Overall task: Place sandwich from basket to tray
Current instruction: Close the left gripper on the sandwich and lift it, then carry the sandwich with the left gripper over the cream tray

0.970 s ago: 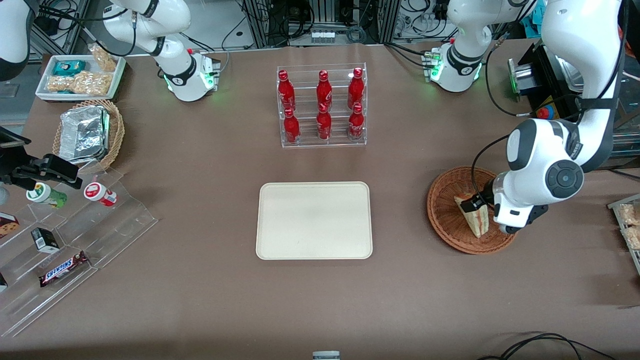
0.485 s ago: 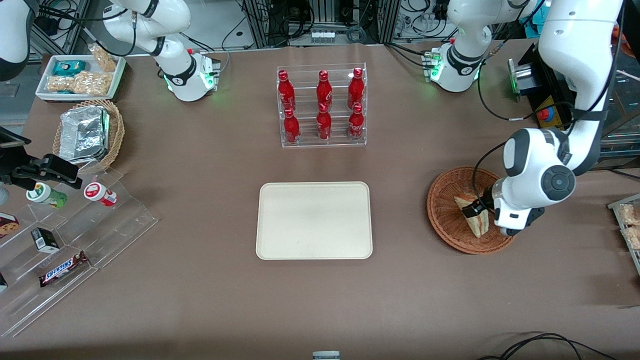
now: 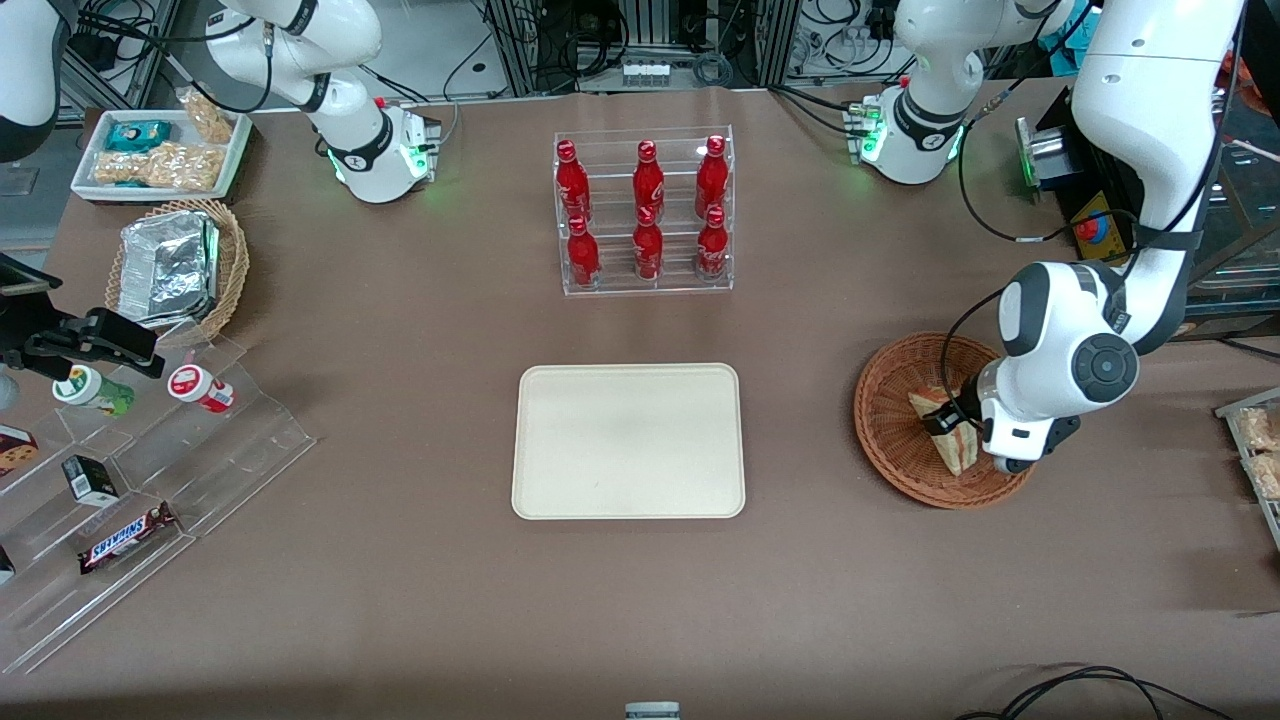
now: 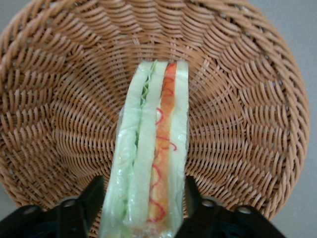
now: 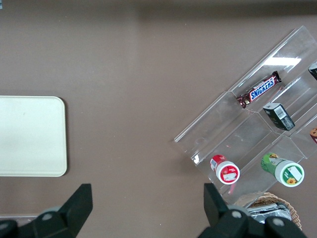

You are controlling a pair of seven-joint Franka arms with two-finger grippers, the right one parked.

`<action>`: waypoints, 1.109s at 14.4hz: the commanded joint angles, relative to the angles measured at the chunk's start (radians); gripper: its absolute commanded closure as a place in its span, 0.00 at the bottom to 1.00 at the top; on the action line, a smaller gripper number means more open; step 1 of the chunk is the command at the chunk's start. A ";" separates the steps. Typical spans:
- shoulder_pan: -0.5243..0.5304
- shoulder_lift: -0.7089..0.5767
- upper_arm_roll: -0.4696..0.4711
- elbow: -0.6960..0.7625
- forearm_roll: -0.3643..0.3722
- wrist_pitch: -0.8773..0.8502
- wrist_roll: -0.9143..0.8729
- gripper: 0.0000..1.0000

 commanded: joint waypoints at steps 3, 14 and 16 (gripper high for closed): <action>0.015 -0.044 -0.007 0.087 0.018 -0.133 -0.003 0.92; -0.290 -0.050 -0.081 0.362 0.004 -0.470 0.048 0.91; -0.341 -0.014 -0.116 0.390 -0.001 -0.467 0.107 0.89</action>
